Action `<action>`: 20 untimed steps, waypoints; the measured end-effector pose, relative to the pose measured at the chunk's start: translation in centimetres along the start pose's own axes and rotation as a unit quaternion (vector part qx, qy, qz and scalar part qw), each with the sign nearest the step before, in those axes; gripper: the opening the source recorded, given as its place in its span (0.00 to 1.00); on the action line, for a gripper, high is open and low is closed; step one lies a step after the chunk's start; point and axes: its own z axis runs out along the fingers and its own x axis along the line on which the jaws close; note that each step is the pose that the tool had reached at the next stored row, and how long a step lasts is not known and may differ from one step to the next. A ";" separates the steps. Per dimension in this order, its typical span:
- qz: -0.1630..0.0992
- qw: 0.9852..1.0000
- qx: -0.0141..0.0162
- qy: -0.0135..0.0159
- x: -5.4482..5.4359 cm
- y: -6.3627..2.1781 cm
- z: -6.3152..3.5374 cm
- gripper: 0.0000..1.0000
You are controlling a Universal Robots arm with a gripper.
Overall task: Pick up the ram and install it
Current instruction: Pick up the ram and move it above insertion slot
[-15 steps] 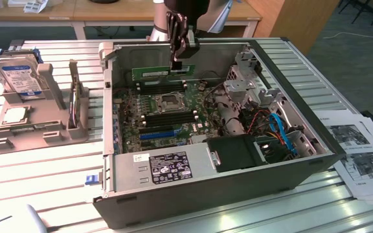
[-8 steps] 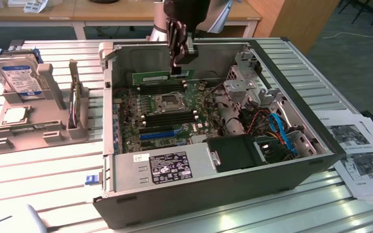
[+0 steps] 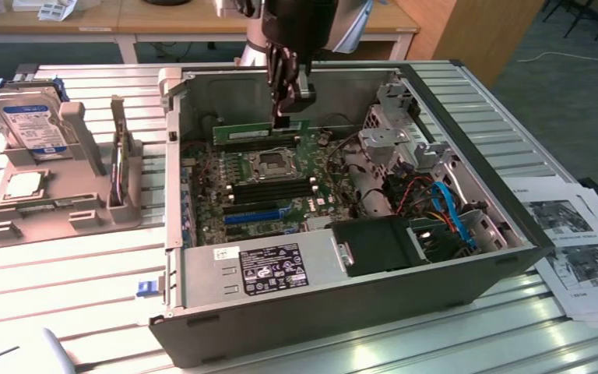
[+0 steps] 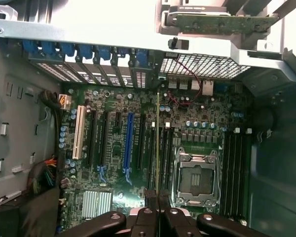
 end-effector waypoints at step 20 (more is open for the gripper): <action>0.016 1.000 0.000 -0.001 0.1 -1.16 0.55 0.12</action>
